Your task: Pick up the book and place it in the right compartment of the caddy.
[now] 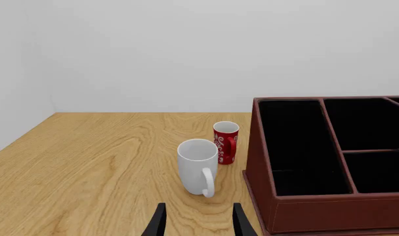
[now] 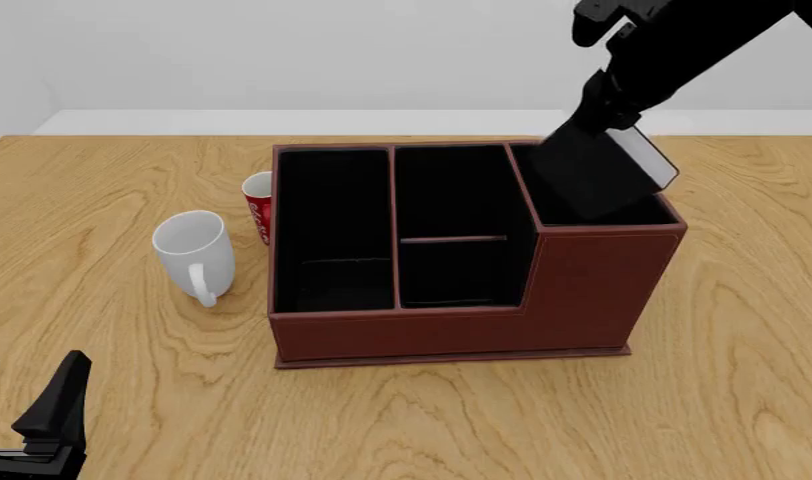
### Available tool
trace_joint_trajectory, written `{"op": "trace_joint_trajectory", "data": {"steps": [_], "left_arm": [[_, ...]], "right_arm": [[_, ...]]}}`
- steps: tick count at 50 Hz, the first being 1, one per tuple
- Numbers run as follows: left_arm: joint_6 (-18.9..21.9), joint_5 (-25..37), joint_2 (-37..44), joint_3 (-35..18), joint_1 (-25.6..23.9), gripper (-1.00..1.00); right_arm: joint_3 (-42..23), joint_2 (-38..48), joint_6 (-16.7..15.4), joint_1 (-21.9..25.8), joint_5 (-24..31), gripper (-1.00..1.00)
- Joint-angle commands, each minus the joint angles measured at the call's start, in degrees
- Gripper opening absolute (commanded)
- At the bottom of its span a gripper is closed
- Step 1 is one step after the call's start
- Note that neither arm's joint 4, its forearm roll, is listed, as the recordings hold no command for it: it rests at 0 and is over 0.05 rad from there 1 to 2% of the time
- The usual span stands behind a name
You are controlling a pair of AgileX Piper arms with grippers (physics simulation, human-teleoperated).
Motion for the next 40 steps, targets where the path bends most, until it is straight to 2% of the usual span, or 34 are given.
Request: {"op": "trace_joint_trajectory", "data": {"steps": [1,25,40], "left_arm": [[0.0,0.0,0.0,0.0,0.0,1.00],[0.0,0.0,0.0,0.0,0.0,1.00],[0.0,0.0,0.0,0.0,0.0,1.00]], "right_arm": [[1.1,0.2,1.9,-0.3,-1.5,-1.00],[5.0,1.0,3.2,-0.3,-4.3,-1.00],[4.1,3.3,3.4,-1.2,-5.4,-1.00]]}}
